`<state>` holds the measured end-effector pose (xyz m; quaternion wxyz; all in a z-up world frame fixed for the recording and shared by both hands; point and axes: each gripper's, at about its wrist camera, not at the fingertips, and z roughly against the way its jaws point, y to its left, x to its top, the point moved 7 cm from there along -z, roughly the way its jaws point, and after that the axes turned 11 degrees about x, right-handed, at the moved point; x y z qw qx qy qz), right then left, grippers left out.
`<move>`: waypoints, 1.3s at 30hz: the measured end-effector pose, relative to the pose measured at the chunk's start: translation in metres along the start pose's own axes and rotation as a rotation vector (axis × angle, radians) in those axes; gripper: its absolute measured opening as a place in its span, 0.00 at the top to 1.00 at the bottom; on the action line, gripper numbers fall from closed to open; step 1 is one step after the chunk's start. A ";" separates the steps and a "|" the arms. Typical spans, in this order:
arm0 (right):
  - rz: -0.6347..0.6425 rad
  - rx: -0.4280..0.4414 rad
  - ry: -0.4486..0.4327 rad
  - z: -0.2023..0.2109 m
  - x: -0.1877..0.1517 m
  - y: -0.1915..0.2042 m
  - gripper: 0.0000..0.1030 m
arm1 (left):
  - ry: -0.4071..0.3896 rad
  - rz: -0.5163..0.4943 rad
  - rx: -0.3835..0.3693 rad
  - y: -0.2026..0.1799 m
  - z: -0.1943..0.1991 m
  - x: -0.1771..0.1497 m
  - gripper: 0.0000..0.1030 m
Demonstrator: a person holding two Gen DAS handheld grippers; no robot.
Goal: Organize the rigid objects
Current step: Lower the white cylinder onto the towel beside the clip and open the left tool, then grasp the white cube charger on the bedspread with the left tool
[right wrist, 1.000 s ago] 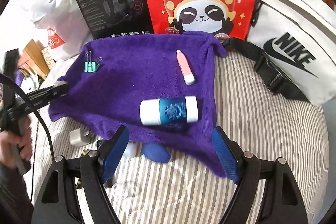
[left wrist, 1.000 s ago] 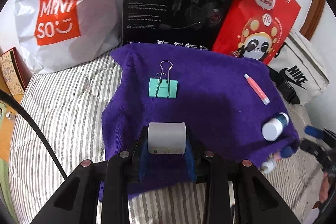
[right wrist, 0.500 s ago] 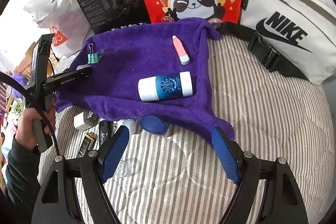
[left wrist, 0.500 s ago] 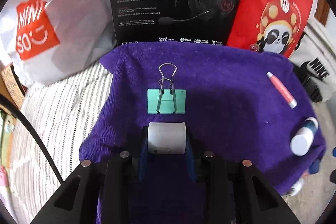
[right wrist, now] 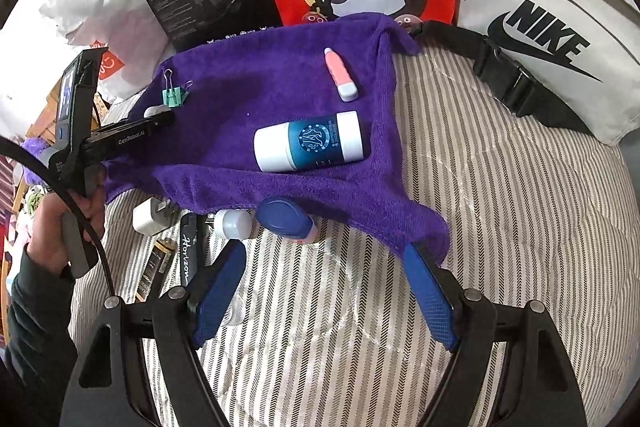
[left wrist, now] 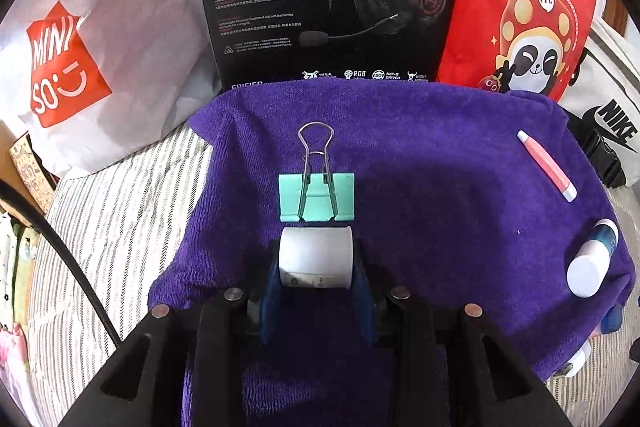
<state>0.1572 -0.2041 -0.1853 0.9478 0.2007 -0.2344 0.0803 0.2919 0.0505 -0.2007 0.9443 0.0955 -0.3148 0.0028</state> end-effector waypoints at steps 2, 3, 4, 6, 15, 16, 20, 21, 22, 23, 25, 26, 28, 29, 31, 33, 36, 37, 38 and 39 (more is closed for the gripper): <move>0.006 0.001 -0.001 0.002 0.000 0.002 0.22 | 0.010 0.006 0.002 0.002 0.002 -0.003 0.59; 0.009 -0.001 -0.002 0.003 -0.001 0.003 0.22 | 0.012 0.009 -0.001 0.002 0.003 -0.005 0.58; 0.011 -0.001 -0.004 0.005 -0.001 0.005 0.22 | 0.015 0.007 -0.002 0.002 0.004 -0.007 0.58; 0.013 0.002 -0.008 0.007 -0.001 0.006 0.22 | 0.020 0.004 0.005 0.002 0.008 -0.012 0.57; 0.022 0.004 -0.024 0.022 -0.007 0.015 0.22 | 0.046 0.038 -0.026 0.006 0.036 -0.029 0.57; 0.025 0.004 -0.027 0.024 -0.009 0.017 0.22 | 0.043 0.044 -0.036 0.007 0.041 -0.031 0.57; 0.032 0.004 -0.036 0.031 -0.013 0.023 0.22 | 0.022 0.053 -0.061 0.011 0.069 -0.038 0.57; 0.034 0.005 -0.039 0.033 -0.015 0.024 0.22 | 0.013 0.050 -0.062 0.011 0.078 -0.041 0.57; 0.036 0.006 -0.043 0.035 -0.016 0.026 0.22 | 0.008 0.047 -0.069 0.011 0.085 -0.044 0.57; 0.038 0.005 -0.045 0.037 -0.018 0.028 0.22 | 0.000 0.042 -0.087 0.010 0.094 -0.049 0.57; 0.038 0.005 -0.051 0.040 -0.022 0.030 0.22 | -0.013 0.038 -0.119 0.006 0.108 -0.057 0.57; 0.037 0.009 -0.055 0.041 -0.023 0.031 0.22 | -0.018 0.023 -0.135 0.002 0.114 -0.063 0.57; 0.032 0.019 -0.060 0.043 -0.027 0.033 0.22 | -0.034 -0.016 -0.144 -0.006 0.123 -0.073 0.57; 0.032 0.019 -0.058 0.044 -0.029 0.033 0.22 | -0.053 -0.046 -0.146 -0.012 0.127 -0.079 0.57; 0.034 0.015 -0.052 0.044 -0.033 0.034 0.22 | -0.063 -0.087 -0.147 -0.021 0.129 -0.087 0.57; 0.040 0.014 -0.048 0.045 -0.036 0.035 0.22 | -0.054 -0.115 -0.166 -0.029 0.126 -0.094 0.57; 0.045 0.009 -0.049 0.048 -0.041 0.036 0.22 | -0.043 -0.143 -0.215 -0.041 0.122 -0.101 0.57; 0.042 0.007 -0.048 0.048 -0.043 0.035 0.22 | -0.044 -0.150 -0.218 -0.043 0.120 -0.100 0.57; 0.040 0.005 -0.048 0.049 -0.044 0.034 0.22 | -0.043 -0.158 -0.217 -0.046 0.116 -0.099 0.57; 0.037 0.004 -0.050 0.049 -0.045 0.033 0.22 | -0.037 -0.166 -0.224 -0.049 0.114 -0.100 0.57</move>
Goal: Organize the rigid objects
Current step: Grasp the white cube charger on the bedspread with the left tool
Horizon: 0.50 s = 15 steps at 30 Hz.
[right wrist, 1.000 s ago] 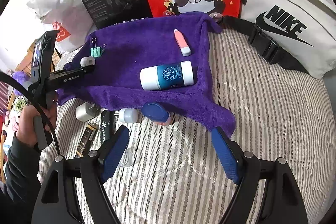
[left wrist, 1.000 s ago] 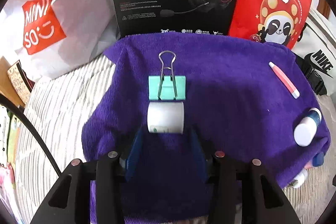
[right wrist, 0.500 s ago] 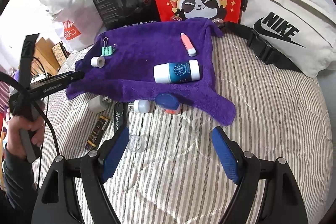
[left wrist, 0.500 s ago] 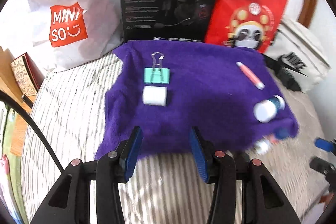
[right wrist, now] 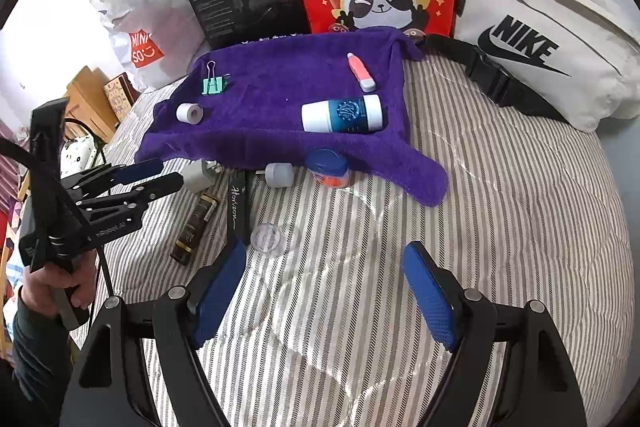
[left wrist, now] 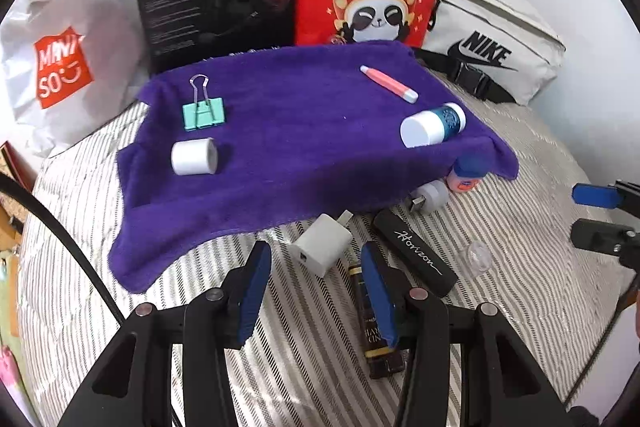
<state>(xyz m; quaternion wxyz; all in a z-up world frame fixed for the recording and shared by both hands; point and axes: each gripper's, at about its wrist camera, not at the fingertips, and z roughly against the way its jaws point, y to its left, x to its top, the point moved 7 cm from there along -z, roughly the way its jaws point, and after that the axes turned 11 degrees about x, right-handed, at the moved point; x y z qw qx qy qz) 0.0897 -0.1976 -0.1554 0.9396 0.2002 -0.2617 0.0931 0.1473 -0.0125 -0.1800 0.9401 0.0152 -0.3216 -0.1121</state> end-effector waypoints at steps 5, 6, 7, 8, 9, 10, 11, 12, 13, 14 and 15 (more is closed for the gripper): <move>-0.019 -0.012 0.012 -0.002 -0.005 -0.009 0.22 | 0.032 -0.037 -0.041 -0.005 -0.019 -0.004 0.57; -0.021 -0.014 0.014 -0.003 -0.006 -0.011 0.22 | 0.031 -0.047 -0.043 -0.006 -0.021 -0.004 0.57; -0.025 -0.016 0.016 -0.003 -0.006 -0.013 0.22 | 0.022 -0.058 -0.046 -0.007 -0.023 -0.003 0.57; -0.029 -0.018 0.019 -0.004 -0.006 -0.015 0.22 | 0.019 -0.067 -0.052 -0.009 -0.024 -0.003 0.59; -0.035 -0.020 0.022 -0.005 -0.006 -0.018 0.22 | 0.024 -0.080 -0.052 -0.010 -0.026 -0.002 0.62; -0.039 -0.022 0.023 -0.006 -0.006 -0.019 0.22 | 0.025 -0.090 -0.046 -0.011 -0.028 -0.002 0.65; -0.043 -0.022 0.024 -0.007 -0.006 -0.020 0.22 | 0.022 -0.099 -0.043 -0.011 -0.029 -0.001 0.65; -0.047 -0.021 0.025 -0.008 -0.006 -0.022 0.22 | 0.022 -0.104 -0.043 -0.012 -0.029 0.000 0.65; -0.050 -0.020 0.028 -0.009 -0.006 -0.023 0.22 | 0.022 -0.106 -0.043 -0.012 -0.029 0.000 0.66; -0.051 -0.019 0.030 -0.011 -0.006 -0.023 0.22 | 0.024 -0.106 -0.042 -0.012 -0.029 0.000 0.66; -0.052 -0.018 0.033 -0.012 -0.006 -0.023 0.22 | 0.025 -0.106 -0.037 -0.011 -0.028 0.000 0.66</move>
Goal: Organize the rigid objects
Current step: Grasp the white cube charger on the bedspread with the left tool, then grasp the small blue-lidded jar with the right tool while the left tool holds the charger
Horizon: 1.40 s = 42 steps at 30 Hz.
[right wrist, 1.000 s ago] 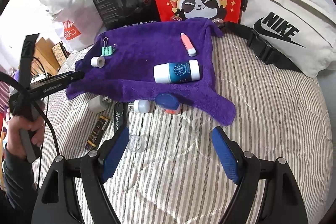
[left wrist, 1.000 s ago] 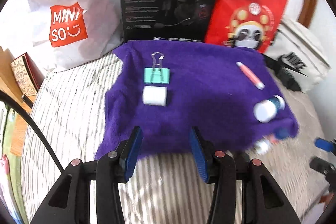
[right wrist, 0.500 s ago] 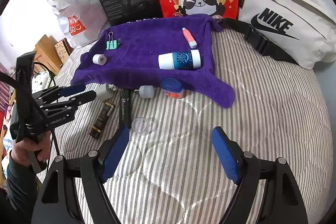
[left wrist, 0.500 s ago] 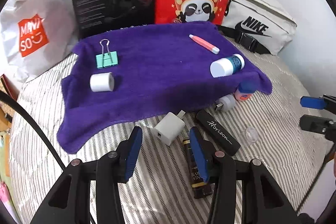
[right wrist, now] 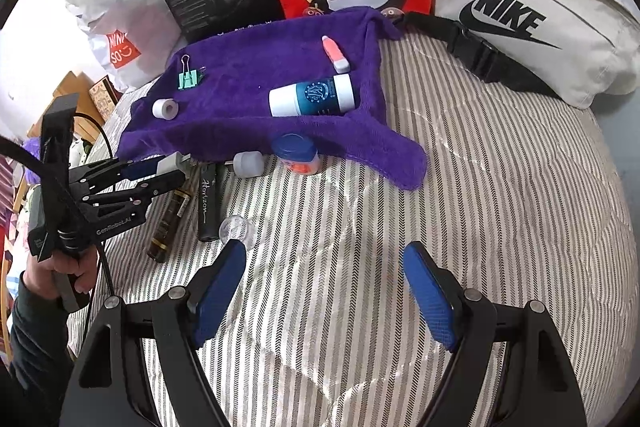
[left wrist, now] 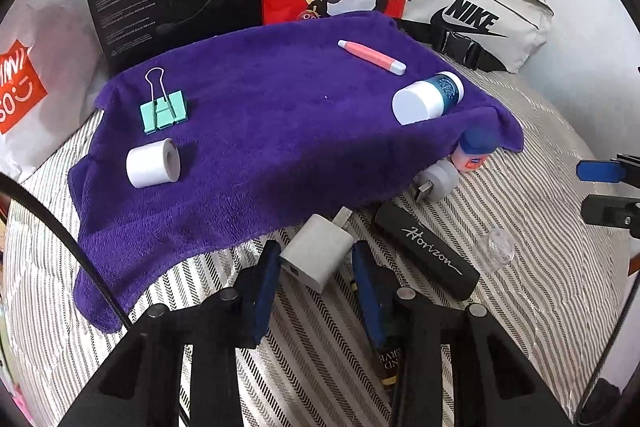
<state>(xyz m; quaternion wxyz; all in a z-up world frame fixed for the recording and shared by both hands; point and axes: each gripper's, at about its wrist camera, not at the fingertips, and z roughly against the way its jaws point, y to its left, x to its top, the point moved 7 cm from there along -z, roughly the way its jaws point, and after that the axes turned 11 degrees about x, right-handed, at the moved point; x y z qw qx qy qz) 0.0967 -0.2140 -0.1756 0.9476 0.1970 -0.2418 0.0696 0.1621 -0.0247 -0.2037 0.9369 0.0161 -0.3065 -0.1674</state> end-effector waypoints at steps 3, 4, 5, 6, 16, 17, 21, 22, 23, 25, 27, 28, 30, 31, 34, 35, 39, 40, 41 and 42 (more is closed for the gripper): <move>0.004 0.005 0.011 -0.005 -0.001 0.002 0.22 | 0.015 0.019 0.024 0.006 0.004 -0.008 0.66; 0.009 0.007 0.016 -0.007 -0.002 0.003 0.22 | 0.018 0.032 0.028 0.008 0.006 -0.012 0.67; 0.012 0.008 0.020 -0.008 -0.002 0.003 0.22 | 0.022 0.047 0.028 0.009 0.008 -0.017 0.69; 0.015 0.010 0.023 -0.009 -0.003 0.004 0.22 | 0.029 0.055 0.014 0.008 0.009 -0.022 0.69; 0.025 0.008 0.059 -0.021 -0.007 0.006 0.22 | 0.029 0.058 0.014 0.014 0.006 -0.024 0.67; 0.027 0.006 0.061 -0.021 -0.008 0.005 0.22 | 0.024 0.047 0.013 0.014 0.005 -0.021 0.68; 0.028 0.004 0.070 -0.023 -0.009 0.005 0.22 | 0.012 -0.029 0.025 0.005 0.000 -0.012 0.67; 0.029 0.003 0.072 -0.023 -0.009 0.005 0.22 | 0.018 -0.032 0.028 0.004 -0.002 -0.011 0.67; 0.029 0.002 0.073 -0.023 -0.009 0.006 0.22 | 0.027 -0.027 0.026 0.003 -0.005 -0.009 0.67; 0.030 0.002 0.076 -0.024 -0.009 0.006 0.22 | 0.034 -0.005 0.031 0.003 -0.006 -0.007 0.67; 0.034 0.002 0.080 -0.025 -0.010 0.007 0.22 | 0.039 0.047 0.049 0.008 -0.007 -0.005 0.76; 0.035 0.001 0.081 -0.025 -0.011 0.007 0.22 | 0.041 0.077 0.052 0.010 -0.007 -0.004 0.76; 0.036 0.001 0.083 -0.025 -0.011 0.006 0.22 | 0.043 0.101 0.045 0.011 -0.007 -0.005 0.76; 0.035 0.002 0.083 -0.025 -0.011 0.006 0.22 | 0.042 0.105 0.049 0.011 -0.007 -0.005 0.76; 0.034 0.006 0.077 -0.025 -0.009 0.006 0.22 | 0.035 0.104 0.078 0.008 -0.008 -0.006 0.75; 0.033 0.007 0.072 -0.024 -0.008 0.006 0.22 | 0.032 0.101 0.089 0.008 -0.008 -0.006 0.75; 0.029 0.016 0.059 -0.024 -0.005 0.009 0.22 | 0.038 0.108 0.105 0.011 -0.006 -0.009 0.76; 0.031 0.016 0.057 -0.024 -0.004 0.010 0.22 | 0.043 0.108 0.108 0.013 -0.005 -0.011 0.76; 0.036 0.018 0.053 -0.024 -0.003 0.012 0.22 | 0.046 0.110 0.113 0.016 -0.004 -0.013 0.76; 0.040 0.019 0.048 -0.025 -0.003 0.013 0.22 | 0.049 0.121 0.122 0.021 -0.002 -0.016 0.76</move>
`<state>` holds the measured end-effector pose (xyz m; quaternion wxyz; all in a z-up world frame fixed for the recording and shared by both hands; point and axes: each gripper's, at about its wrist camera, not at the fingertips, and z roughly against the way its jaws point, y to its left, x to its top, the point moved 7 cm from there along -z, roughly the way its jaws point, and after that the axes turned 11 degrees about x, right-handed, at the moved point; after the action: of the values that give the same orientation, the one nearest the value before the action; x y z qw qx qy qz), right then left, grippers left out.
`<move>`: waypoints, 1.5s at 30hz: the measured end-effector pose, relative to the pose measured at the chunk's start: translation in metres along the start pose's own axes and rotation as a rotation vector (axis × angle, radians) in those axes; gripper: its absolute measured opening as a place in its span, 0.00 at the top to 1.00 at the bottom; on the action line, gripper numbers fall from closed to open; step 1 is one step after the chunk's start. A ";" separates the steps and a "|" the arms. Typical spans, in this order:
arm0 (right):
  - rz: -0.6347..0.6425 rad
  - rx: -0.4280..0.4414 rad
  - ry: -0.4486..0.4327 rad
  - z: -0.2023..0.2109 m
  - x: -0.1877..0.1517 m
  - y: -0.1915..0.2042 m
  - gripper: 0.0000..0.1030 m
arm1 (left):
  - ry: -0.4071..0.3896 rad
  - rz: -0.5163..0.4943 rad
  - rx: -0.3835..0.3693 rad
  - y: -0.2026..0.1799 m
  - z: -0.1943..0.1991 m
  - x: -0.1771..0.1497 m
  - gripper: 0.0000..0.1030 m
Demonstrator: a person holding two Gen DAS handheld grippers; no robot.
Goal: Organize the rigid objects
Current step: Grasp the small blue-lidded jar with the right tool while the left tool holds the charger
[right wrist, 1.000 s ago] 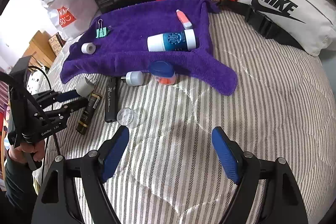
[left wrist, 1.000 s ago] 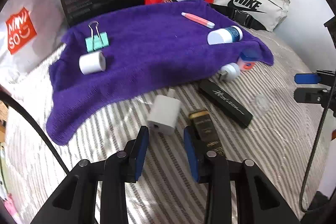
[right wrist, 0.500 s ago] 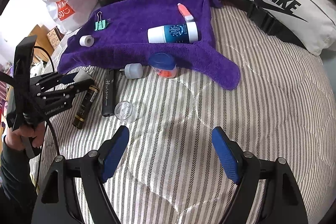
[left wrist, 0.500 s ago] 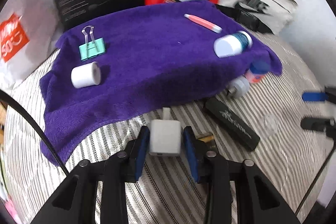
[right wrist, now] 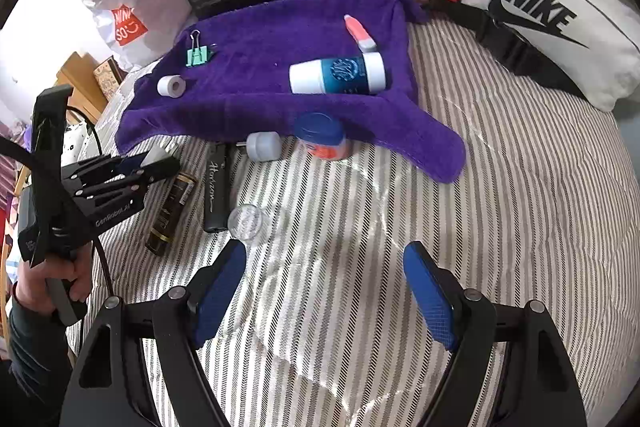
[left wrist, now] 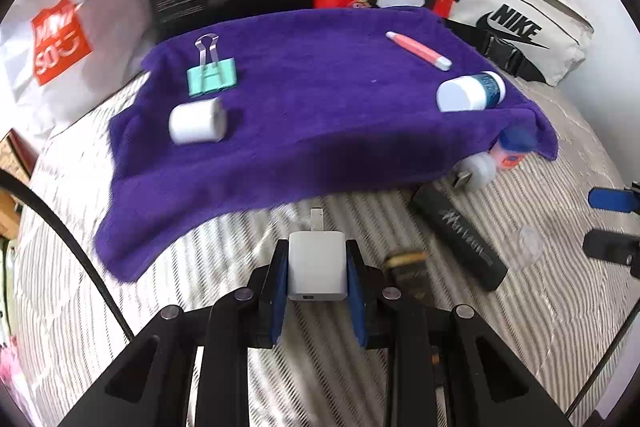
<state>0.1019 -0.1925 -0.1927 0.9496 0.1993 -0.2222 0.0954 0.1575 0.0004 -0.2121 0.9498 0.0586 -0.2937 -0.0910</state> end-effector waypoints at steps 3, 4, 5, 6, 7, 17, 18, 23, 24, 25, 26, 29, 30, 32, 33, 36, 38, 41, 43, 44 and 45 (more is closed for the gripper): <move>-0.007 0.000 -0.016 -0.003 0.002 0.000 0.22 | 0.008 0.046 0.020 0.019 0.002 -0.009 0.76; -0.014 0.004 -0.026 -0.004 0.005 -0.001 0.22 | 0.008 0.063 0.026 0.024 0.004 -0.014 0.76; -0.016 0.008 -0.034 -0.006 0.007 -0.002 0.24 | 0.006 0.078 0.033 0.030 0.006 -0.018 0.76; -0.012 0.009 -0.037 -0.008 0.009 -0.002 0.25 | 0.004 0.089 0.037 0.034 0.007 -0.021 0.76; -0.005 0.007 -0.041 -0.010 0.012 -0.002 0.27 | 0.002 0.101 0.042 0.038 0.008 -0.025 0.76; -0.055 -0.038 -0.103 -0.031 0.049 -0.008 0.32 | -0.026 0.123 0.065 0.043 0.012 -0.033 0.76; -0.063 -0.040 -0.108 -0.032 0.051 -0.008 0.32 | -0.027 0.122 0.065 0.043 0.013 -0.033 0.76; -0.081 -0.073 -0.128 -0.040 0.060 -0.006 0.41 | -0.037 0.120 0.070 0.043 0.013 -0.034 0.75; -0.071 -0.101 -0.130 -0.042 0.061 -0.006 0.43 | -0.039 0.119 0.070 0.043 0.013 -0.034 0.75; -0.066 -0.118 -0.128 -0.043 0.062 -0.006 0.46 | -0.041 0.119 0.069 0.042 0.013 -0.034 0.75; -0.065 -0.132 -0.124 -0.045 0.062 -0.007 0.47 | -0.043 0.120 0.068 0.043 0.014 -0.034 0.75; -0.076 -0.142 -0.108 -0.053 0.062 -0.009 0.54 | -0.049 0.117 0.071 0.042 0.015 -0.035 0.75; -0.081 -0.136 -0.099 -0.057 0.062 -0.008 0.55 | -0.050 0.116 0.072 0.042 0.015 -0.035 0.75; -0.074 -0.143 -0.099 -0.061 0.063 -0.006 0.64 | -0.050 0.117 0.072 0.042 0.015 -0.035 0.75; -0.064 -0.154 -0.095 -0.063 0.063 -0.005 0.64 | -0.050 0.118 0.071 0.042 0.015 -0.035 0.75; -0.049 -0.160 -0.101 -0.061 0.061 -0.005 0.64 | -0.055 0.118 0.067 0.042 0.016 -0.035 0.75; -0.039 -0.142 -0.078 -0.058 0.056 -0.007 0.64 | -0.058 0.120 0.065 0.043 0.016 -0.035 0.75; 0.020 -0.115 -0.033 -0.051 0.045 -0.010 0.64 | -0.060 0.122 0.067 0.043 0.017 -0.035 0.75; 0.036 -0.095 -0.002 -0.047 0.036 -0.015 0.64 | -0.064 0.122 0.067 0.043 0.018 -0.036 0.75; 0.041 -0.090 0.003 -0.046 0.033 -0.017 0.64 | -0.065 0.122 0.068 0.043 0.018 -0.036 0.75; 0.045 -0.092 0.003 -0.044 0.031 -0.019 0.64 | -0.065 0.123 0.069 0.043 0.018 -0.036 0.75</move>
<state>0.1508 -0.1886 -0.2208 0.9557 0.1502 -0.2295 0.1069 0.1241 0.0489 -0.2098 0.9409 0.0700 -0.3306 -0.0242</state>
